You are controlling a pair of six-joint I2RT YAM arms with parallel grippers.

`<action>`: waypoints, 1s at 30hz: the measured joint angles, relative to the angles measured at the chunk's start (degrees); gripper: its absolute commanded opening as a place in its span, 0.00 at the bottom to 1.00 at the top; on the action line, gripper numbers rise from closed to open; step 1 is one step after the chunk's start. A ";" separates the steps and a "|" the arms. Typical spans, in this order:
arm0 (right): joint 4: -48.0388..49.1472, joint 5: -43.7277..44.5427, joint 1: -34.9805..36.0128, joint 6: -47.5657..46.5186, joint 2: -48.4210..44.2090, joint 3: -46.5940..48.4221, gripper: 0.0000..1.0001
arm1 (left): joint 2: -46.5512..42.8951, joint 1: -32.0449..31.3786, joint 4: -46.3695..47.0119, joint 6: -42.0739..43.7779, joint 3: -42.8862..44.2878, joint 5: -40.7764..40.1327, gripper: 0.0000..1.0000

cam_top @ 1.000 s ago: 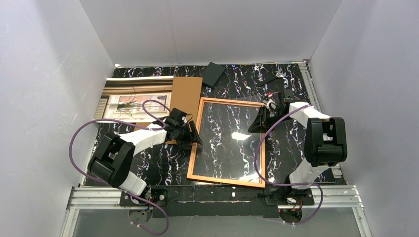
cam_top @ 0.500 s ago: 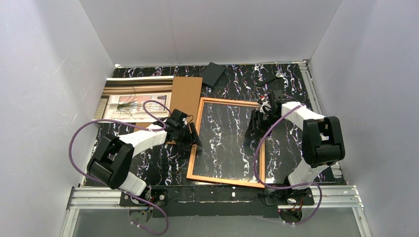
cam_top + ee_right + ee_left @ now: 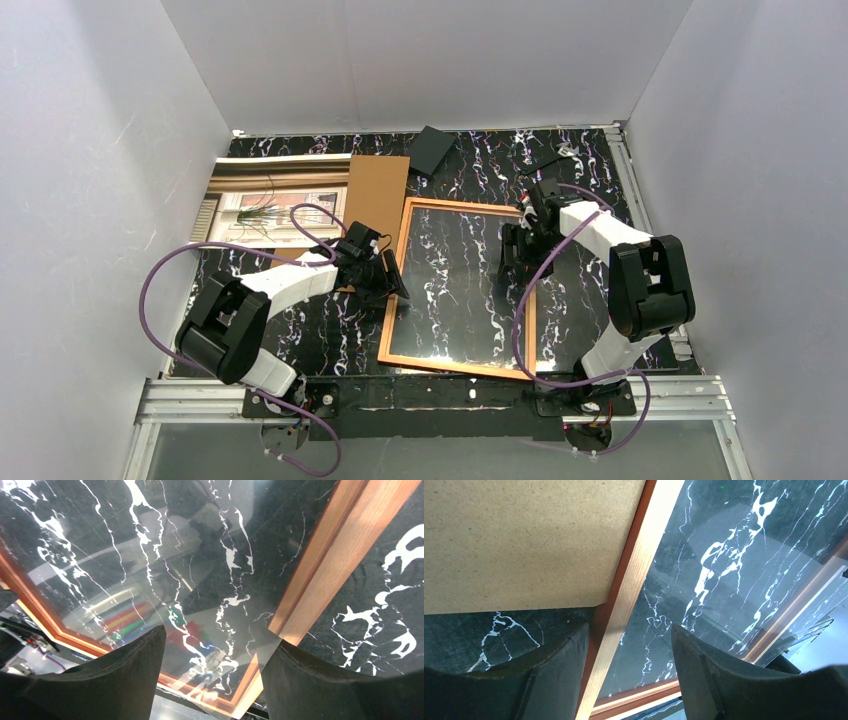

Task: Put the photo into the frame

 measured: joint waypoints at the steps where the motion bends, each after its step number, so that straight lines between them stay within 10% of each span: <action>1: -0.24 0.72 0.35 0.00 0.00 0.17 0.75 | -0.02 0.00 -0.07 0.00 0.00 -0.02 0.61; 21: -8.83 18.56 6.75 1.11 -0.13 7.76 0.88 | -0.42 -0.17 -1.68 0.20 0.02 -0.61 0.61; 30: -8.61 18.80 4.46 2.38 -1.84 5.79 0.85 | -0.09 -1.64 -3.82 0.68 0.46 -1.44 0.39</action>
